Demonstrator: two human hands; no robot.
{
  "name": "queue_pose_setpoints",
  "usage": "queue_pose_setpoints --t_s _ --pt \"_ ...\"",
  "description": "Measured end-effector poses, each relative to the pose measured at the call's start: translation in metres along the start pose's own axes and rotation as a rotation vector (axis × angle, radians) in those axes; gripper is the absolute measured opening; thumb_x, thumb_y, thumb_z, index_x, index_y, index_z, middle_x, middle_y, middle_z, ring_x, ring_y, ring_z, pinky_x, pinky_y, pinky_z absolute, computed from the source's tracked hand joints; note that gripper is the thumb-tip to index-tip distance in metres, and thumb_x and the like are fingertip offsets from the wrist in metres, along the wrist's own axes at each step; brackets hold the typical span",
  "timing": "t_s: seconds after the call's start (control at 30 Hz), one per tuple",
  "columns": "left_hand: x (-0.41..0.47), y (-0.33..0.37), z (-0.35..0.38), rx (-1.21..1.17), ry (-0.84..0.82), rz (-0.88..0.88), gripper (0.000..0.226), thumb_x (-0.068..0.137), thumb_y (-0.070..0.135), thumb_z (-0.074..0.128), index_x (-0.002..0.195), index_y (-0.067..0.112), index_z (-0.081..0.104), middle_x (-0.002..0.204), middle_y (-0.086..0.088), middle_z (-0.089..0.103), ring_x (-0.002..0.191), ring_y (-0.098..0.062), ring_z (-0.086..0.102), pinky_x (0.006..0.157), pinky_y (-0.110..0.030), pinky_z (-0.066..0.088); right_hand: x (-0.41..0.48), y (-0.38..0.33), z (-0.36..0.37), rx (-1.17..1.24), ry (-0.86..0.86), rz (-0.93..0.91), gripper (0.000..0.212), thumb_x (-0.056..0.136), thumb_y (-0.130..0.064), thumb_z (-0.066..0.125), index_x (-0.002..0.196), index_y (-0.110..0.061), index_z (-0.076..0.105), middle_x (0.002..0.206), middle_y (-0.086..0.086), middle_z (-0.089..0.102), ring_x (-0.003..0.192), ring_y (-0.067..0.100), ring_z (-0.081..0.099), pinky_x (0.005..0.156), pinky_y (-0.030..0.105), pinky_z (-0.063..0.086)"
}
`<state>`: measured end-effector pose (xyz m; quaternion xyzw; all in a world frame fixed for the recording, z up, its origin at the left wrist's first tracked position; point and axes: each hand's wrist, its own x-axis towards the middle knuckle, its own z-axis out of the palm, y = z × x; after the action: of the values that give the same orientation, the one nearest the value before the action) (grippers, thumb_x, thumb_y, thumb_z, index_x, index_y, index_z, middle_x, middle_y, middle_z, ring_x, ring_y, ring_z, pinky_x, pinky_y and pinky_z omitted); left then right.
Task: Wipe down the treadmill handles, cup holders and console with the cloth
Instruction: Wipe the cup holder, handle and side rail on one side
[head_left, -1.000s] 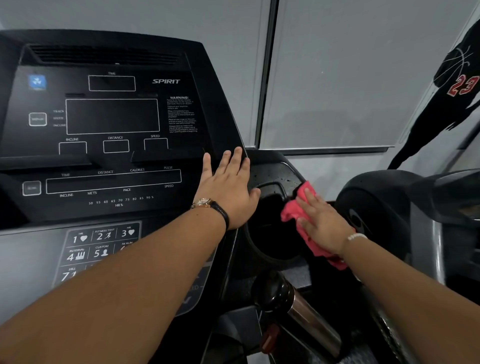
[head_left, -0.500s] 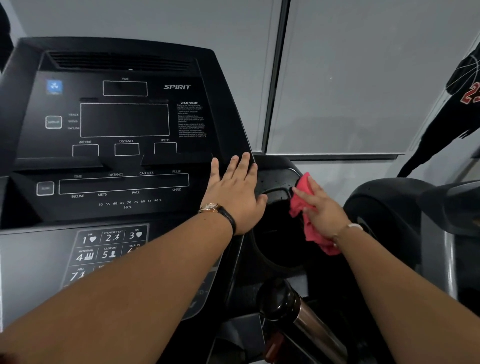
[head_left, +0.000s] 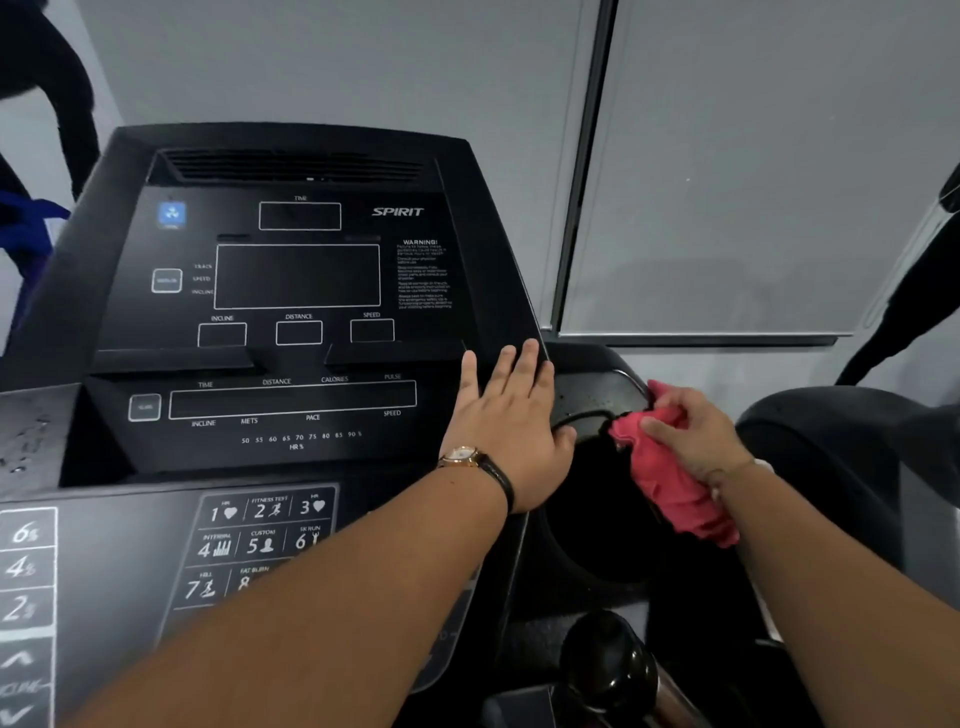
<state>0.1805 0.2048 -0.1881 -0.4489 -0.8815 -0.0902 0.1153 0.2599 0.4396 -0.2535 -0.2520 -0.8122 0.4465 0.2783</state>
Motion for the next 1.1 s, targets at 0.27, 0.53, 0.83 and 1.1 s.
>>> queue_pose_setpoints --t_s 0.27,0.53,0.83,1.1 --pt "-0.001 0.001 0.000 0.002 0.003 0.001 0.070 0.094 0.053 0.024 0.150 0.018 0.003 0.158 -0.001 -0.012 0.145 -0.017 -0.013 0.110 -0.048 -0.022 -0.002 -0.015 0.019 -0.441 -0.020 -0.109 0.088 0.078 -0.044 0.071 0.146 -0.018 0.021 0.144 0.011 0.041 0.129 0.031 0.042 0.109 0.040 0.034" --pt "0.000 0.000 0.001 0.007 0.000 0.002 0.071 0.094 0.054 0.024 0.150 0.018 0.001 0.158 -0.002 -0.014 0.144 -0.017 -0.016 0.110 -0.048 -0.022 0.022 -0.025 0.025 -0.465 0.014 -0.129 0.052 0.095 -0.045 0.043 0.138 -0.015 0.042 0.134 0.012 0.053 0.122 0.030 0.050 0.101 0.035 0.037" --pt "0.000 0.001 0.001 0.009 -0.003 -0.002 0.073 0.092 0.055 0.025 0.150 0.017 0.000 0.158 -0.002 -0.015 0.144 -0.018 -0.016 0.111 -0.050 -0.021 0.057 -0.052 0.029 -0.456 -0.024 0.361 0.066 0.099 -0.052 0.023 0.129 0.000 0.052 0.131 0.027 0.052 0.122 0.038 0.048 0.100 0.037 0.034" --pt "0.000 0.001 0.001 0.005 -0.003 -0.002 0.072 0.093 0.055 0.024 0.150 0.017 0.000 0.158 -0.002 -0.014 0.144 -0.017 -0.016 0.112 -0.050 -0.020 0.027 -0.017 0.032 -0.724 -0.018 -0.592 0.060 0.092 -0.048 0.036 0.138 -0.010 0.044 0.146 0.008 0.042 0.135 0.023 0.037 0.113 0.029 0.023"
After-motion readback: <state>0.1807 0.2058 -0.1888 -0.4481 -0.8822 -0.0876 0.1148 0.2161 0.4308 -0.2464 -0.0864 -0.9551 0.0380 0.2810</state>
